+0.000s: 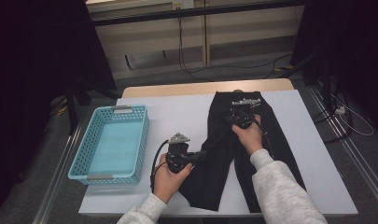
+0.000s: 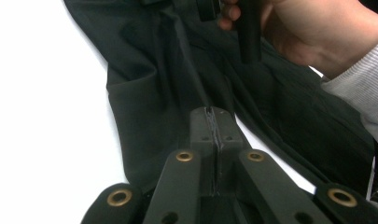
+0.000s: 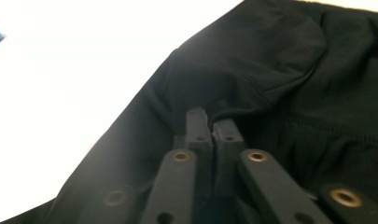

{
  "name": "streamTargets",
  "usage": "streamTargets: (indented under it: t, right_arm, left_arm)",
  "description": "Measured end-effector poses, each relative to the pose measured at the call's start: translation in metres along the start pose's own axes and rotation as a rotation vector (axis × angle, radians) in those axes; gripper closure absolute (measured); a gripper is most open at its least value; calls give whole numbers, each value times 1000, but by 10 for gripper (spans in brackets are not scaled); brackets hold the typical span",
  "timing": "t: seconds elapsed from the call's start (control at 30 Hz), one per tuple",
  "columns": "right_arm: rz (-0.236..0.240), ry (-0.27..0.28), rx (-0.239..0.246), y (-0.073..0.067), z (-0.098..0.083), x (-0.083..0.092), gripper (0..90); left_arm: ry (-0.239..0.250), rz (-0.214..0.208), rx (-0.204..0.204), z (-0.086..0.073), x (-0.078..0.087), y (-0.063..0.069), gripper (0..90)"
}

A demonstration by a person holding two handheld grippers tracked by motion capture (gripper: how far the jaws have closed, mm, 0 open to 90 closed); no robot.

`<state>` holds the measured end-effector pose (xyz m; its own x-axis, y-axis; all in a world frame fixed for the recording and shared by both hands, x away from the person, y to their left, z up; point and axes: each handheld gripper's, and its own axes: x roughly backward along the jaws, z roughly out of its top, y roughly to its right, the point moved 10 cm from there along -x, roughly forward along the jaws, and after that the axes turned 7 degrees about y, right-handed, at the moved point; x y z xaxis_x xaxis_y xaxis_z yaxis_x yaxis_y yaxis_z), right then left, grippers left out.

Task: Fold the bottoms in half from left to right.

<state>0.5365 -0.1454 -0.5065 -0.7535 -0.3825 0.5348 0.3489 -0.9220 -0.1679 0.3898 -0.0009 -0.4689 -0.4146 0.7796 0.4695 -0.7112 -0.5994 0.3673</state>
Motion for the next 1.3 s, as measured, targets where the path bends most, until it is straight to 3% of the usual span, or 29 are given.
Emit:
streamTargets:
  t: [0.2, 0.27, 0.37, 0.53, 0.7, 0.8, 0.87, 1.0, 1.07, 1.17, 1.23, 1.3]
  right_arm:
    - [17, 18, 24, 0, 5, 1, 900]
    - [25, 19, -5, 0, 5, 1, 900]
    - [4, 21, 20, 2, 6, 2, 900]
    - [18, 38, 2, 3, 11, 5, 900]
    - [11, 27, -14, 9, 10, 6, 900]
    - [-2, 3, 6, 9, 5, 4, 900]
    - [-23, -6, 52, 9, 4, 2, 900]
    - [-22, 0, 59, 10, 11, 2, 900]
    - [-21, 0, 70, 13, 19, 6, 900]
    - [-31, 12, 104, 20, 36, 19, 900]
    - [-77, 16, 179, 29, 47, 31, 900]
    - [-113, 25, 219, 42, 59, 46, 900]
  left_arm:
    - [11, 1, 1, 3, 2, -1, 893]
    - [10, 0, 4, 2, 2, -2, 892]
    - [11, -3, 10, 2, 2, -2, 892]
    - [19, -31, 25, 7, 0, 5, 892]
    - [26, -40, 12, 14, 0, 10, 892]
    - [25, -32, 20, 12, 2, 7, 893]
    - [30, -27, 27, 12, 3, 4, 893]
    - [38, -54, 51, 16, 0, 7, 893]
    - [40, -75, 50, 21, -4, 15, 894]
    - [70, -148, 55, 39, -14, 38, 893]
    - [81, -186, 36, 52, -23, 56, 893]
    - [85, -226, 20, 63, -33, 77, 890]
